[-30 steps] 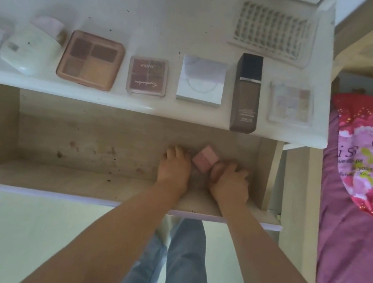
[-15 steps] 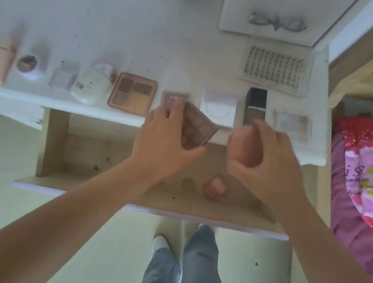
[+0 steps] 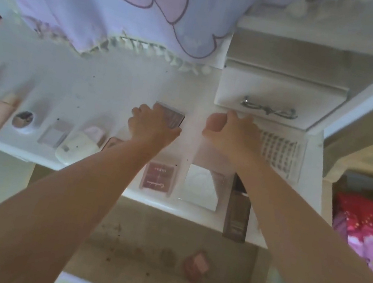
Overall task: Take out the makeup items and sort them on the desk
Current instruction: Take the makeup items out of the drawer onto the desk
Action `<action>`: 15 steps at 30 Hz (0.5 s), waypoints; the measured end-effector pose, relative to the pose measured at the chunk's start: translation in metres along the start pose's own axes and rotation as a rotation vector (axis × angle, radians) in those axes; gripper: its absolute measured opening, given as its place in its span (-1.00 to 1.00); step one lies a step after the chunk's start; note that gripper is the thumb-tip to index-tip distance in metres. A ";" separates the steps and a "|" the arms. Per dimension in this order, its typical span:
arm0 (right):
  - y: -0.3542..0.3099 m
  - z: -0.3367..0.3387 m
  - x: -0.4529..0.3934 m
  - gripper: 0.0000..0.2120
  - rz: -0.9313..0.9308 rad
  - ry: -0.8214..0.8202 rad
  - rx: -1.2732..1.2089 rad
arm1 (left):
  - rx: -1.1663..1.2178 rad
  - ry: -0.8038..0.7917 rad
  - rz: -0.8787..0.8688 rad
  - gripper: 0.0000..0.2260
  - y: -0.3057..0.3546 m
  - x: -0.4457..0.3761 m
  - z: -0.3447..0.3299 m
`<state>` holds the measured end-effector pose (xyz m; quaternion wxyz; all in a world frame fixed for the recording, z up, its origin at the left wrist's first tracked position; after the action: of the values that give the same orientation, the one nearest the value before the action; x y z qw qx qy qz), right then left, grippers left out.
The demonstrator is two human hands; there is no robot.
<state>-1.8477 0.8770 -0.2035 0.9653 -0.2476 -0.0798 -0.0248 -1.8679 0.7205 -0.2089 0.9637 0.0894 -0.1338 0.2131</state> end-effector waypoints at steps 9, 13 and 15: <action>0.006 -0.018 -0.027 -0.32 0.073 0.031 0.198 | 0.000 0.002 0.029 -0.37 0.007 -0.016 -0.017; 0.007 -0.022 -0.017 -0.32 0.116 0.059 0.233 | 0.011 -0.004 -0.011 -0.39 0.004 -0.012 -0.018; 0.003 -0.016 -0.004 -0.37 0.150 0.107 0.194 | 0.051 0.008 -0.035 -0.42 -0.001 -0.004 -0.016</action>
<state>-1.8490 0.8720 -0.2200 0.9867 -0.1567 -0.0116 0.0422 -1.8670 0.7219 -0.2256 0.9652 0.1152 -0.1231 0.1998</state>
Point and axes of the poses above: each hand's wrist, its own x-axis away from the middle knuckle, its own z-axis out of the back of the hand, y = z × x, the point moved 2 cm from there along -x, towards the middle knuckle, and after that the axes turned 15 degrees about z, right-handed, at the moved point
